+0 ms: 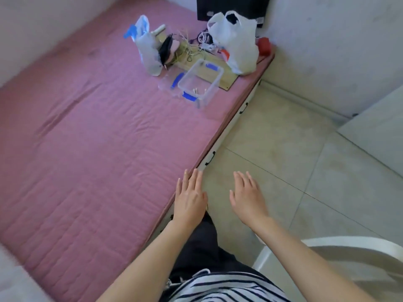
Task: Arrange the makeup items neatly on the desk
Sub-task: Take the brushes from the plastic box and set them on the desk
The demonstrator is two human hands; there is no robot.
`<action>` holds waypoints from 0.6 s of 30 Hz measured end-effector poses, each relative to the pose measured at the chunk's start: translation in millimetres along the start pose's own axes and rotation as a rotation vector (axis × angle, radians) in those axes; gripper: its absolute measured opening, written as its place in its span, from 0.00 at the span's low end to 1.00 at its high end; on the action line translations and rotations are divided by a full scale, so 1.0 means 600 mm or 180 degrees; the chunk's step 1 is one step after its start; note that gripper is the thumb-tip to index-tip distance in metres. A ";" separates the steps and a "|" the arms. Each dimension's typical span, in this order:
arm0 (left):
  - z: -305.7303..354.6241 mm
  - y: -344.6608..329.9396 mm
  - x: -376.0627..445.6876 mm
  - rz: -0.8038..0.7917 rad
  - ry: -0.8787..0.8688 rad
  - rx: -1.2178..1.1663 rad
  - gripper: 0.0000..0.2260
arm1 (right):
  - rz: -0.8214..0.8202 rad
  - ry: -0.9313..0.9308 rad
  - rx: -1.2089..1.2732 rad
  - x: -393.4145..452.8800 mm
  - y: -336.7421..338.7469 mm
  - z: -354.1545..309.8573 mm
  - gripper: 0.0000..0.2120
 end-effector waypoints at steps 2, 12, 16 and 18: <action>0.014 0.004 0.039 -0.0006 -0.0128 0.0001 0.27 | 0.0032 -0.0160 0.0120 0.020 0.016 0.022 0.28; 0.061 0.039 0.285 -0.0051 -0.0721 0.0114 0.27 | 0.0209 -0.0779 0.0351 0.186 0.092 0.116 0.30; 0.071 0.071 0.398 -0.0031 -0.0901 0.0119 0.27 | 0.0189 -0.0879 0.0374 0.272 0.130 0.138 0.31; 0.076 0.083 0.450 -0.0047 -0.0993 0.0171 0.27 | 0.0202 -0.0936 0.0380 0.313 0.147 0.149 0.31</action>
Point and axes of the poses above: each hand's wrist, its own x-axis towards the middle knuckle, its own y-axis out of the back of the hand, z = x × y, the point moved 6 cm from there along x, towards the middle knuckle, and after that the axes turned 13 degrees about -y, right-handed, at the moved point
